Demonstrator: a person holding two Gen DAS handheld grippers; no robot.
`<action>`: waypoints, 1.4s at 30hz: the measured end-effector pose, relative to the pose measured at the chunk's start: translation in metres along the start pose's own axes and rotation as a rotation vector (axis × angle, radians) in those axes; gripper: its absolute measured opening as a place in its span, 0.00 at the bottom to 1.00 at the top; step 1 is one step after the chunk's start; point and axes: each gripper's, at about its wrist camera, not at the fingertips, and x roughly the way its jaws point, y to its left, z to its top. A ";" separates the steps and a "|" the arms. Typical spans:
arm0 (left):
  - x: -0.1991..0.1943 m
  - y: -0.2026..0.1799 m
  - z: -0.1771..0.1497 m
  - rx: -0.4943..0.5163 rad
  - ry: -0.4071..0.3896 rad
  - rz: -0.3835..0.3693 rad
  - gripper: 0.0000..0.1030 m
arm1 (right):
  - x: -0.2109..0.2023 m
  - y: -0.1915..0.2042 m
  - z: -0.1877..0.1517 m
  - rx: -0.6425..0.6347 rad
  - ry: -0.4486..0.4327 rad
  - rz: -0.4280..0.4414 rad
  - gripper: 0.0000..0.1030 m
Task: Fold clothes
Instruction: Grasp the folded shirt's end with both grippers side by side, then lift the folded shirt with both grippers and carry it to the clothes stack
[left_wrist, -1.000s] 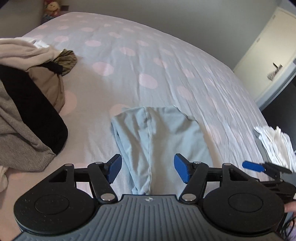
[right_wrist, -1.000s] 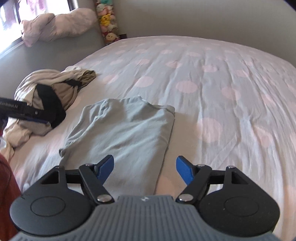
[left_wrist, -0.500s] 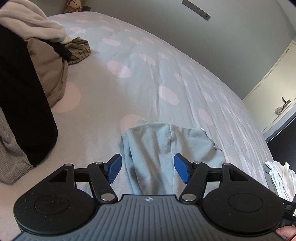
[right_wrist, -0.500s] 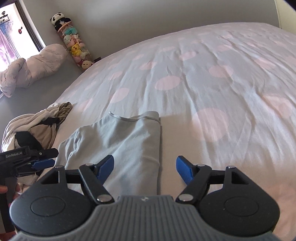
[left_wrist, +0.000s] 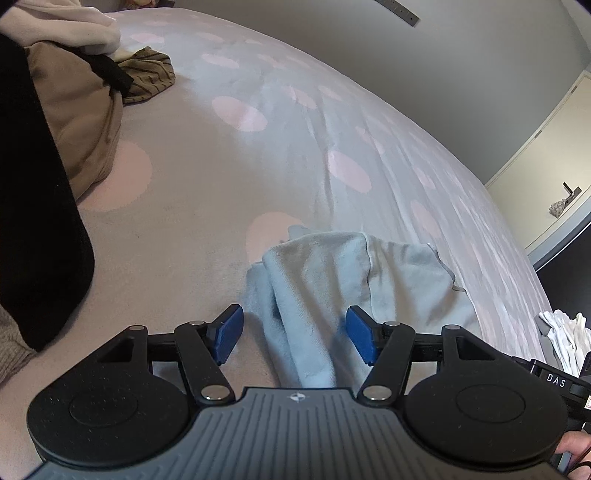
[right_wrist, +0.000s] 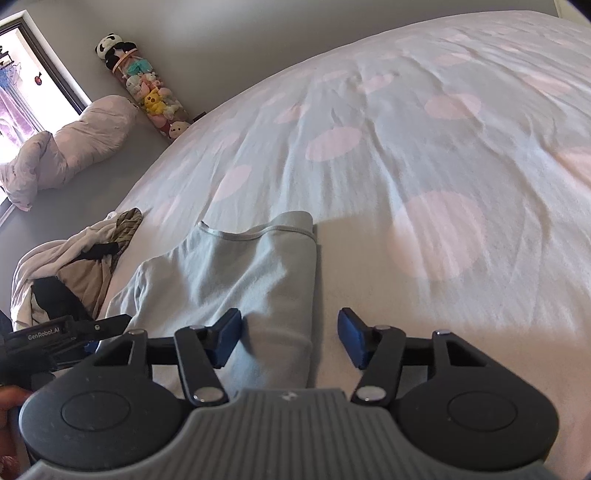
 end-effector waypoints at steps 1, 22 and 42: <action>0.001 -0.001 0.000 0.010 0.000 0.001 0.55 | 0.001 0.000 0.000 -0.004 -0.001 0.001 0.56; -0.009 -0.019 0.005 0.084 -0.030 -0.068 0.12 | -0.008 0.010 0.006 -0.033 -0.067 0.113 0.17; -0.106 -0.160 0.028 0.299 -0.267 -0.215 0.11 | -0.170 0.012 0.032 -0.058 -0.414 0.166 0.14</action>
